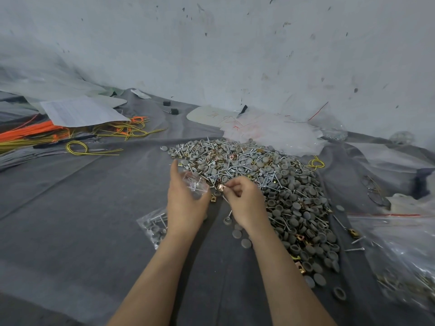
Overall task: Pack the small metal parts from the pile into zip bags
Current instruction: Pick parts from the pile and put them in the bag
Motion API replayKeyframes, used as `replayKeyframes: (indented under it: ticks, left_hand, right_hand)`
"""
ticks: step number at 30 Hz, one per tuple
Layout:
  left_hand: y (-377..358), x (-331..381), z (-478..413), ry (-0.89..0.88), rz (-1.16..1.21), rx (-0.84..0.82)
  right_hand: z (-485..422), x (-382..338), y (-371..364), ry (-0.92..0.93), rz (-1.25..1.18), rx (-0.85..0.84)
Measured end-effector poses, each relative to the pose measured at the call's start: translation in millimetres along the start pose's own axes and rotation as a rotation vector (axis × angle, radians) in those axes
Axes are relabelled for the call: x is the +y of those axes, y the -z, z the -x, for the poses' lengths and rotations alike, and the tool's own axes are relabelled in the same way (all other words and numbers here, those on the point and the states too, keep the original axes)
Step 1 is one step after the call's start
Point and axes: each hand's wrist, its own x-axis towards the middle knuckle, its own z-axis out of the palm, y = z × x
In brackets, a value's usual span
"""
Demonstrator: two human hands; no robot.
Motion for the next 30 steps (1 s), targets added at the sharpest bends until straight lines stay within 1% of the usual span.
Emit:
replayKeyframes:
  ticks: [3, 6, 9, 10, 13, 16, 18, 19, 22, 23, 25, 27, 28, 29, 30]
  left_hand:
    - [-0.8, 0.2, 1.3, -0.023, -0.041, -0.059]
    - [-1.2, 1.0, 1.8, -0.034, -0.072, -0.089]
    - [-0.5, 1.0, 2.9, -0.041, -0.092, -0.100]
    - [-0.3, 1.7, 3.0, -0.040, -0.091, -0.105]
    - [0.1, 2.7, 3.8, -0.040, -0.078, -0.097]
    - [-0.6, 3.0, 4.8, -0.070, -0.134, -0.104]
    - [-1.3, 3.2, 5.5, -0.098, -0.154, -0.113]
    - [-1.7, 3.3, 5.9, -0.114, -0.162, -0.123]
    - [-1.4, 3.3, 7.1, -0.157, -0.176, -0.149]
    - [-1.3, 3.6, 6.9, -0.159, -0.162, -0.142]
    - [-0.6, 5.5, 5.5, -0.125, -0.100, -0.083]
    - [1.2, 7.4, 2.7, -0.068, -0.023, 0.010]
    - [1.9, 7.7, 1.3, -0.042, 0.013, 0.051]
    - [2.4, 7.3, 0.3, -0.014, 0.052, 0.080]
    - [2.6, 6.8, -0.7, 0.017, 0.090, 0.102]
  right_hand:
    - [0.3, -0.4, 0.1, 0.056, 0.054, -0.005]
    - [0.2, -0.1, -0.2, 0.138, 0.075, 0.048]
    - [2.1, 1.3, -3.2, 0.179, 0.209, -0.123]
    - [2.4, 1.0, -3.0, 0.188, 0.214, -0.108]
    - [-0.3, -4.4, 1.3, 0.227, 0.109, 0.104]
    - [-2.3, -8.0, 4.4, 0.156, -0.111, 0.142]
    - [-1.6, -11.3, 4.1, 0.103, -0.259, 0.129]
    - [-1.6, -12.7, 3.4, 0.098, -0.292, 0.102]
    - [-0.1, -15.8, -2.2, 0.102, -0.364, -0.046]
    - [0.0, -15.7, -3.5, 0.087, -0.384, -0.069]
    - [-1.0, -12.4, -3.0, 0.048, -0.328, -0.014]
    - [-1.6, -5.7, -1.3, 0.049, -0.138, 0.080]
    - [-1.4, -2.9, -1.4, 0.073, -0.023, 0.089]
    - [-0.7, -0.2, -3.0, 0.103, 0.078, 0.060]
    - [0.5, 1.8, -6.0, 0.133, 0.173, -0.008]
